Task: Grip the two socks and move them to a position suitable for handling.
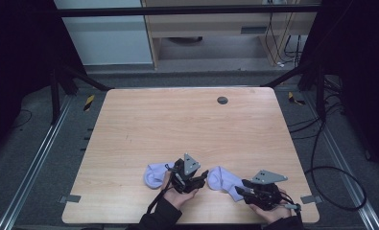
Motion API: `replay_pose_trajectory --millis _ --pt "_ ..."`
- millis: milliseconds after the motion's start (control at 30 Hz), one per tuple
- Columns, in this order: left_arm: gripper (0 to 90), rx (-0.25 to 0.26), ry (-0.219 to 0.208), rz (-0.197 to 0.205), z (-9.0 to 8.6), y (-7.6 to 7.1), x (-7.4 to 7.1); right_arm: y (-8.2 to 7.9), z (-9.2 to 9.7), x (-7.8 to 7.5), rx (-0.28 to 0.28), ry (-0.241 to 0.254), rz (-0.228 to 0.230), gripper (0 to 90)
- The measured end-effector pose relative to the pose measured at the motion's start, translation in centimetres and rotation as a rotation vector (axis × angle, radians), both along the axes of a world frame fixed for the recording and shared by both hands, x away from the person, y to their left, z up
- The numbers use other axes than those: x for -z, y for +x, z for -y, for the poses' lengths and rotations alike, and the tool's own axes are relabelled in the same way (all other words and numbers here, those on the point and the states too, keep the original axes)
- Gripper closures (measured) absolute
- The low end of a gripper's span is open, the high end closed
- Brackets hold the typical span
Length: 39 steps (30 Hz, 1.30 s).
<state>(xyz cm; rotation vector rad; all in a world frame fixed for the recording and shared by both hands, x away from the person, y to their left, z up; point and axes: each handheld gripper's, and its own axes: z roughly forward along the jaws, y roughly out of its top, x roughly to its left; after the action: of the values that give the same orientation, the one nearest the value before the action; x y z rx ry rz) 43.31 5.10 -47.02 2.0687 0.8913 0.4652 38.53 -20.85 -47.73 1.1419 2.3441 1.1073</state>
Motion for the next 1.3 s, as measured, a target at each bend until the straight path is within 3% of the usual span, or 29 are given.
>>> replay_pose_trajectory --millis 567,833,1100,1300 --pt "57.5 0.011 0.086 -0.032 2.4 0.4 2.2 -0.2 -1.2 1.4 -0.069 -0.042 -0.059 65.3" --pt "64.5 -0.001 0.104 -0.056 2.8 0.4 2.7 -0.2 -1.5 1.8 -0.086 -0.068 -0.081 67.4" --pt "76.8 -0.009 0.103 -0.076 2.8 0.5 2.8 0.0 -1.4 1.8 -0.093 -0.061 -0.098 83.1" --pt "82.2 -0.013 0.099 -0.078 2.9 0.5 2.8 0.0 -1.4 1.6 -0.090 -0.052 -0.093 84.2"
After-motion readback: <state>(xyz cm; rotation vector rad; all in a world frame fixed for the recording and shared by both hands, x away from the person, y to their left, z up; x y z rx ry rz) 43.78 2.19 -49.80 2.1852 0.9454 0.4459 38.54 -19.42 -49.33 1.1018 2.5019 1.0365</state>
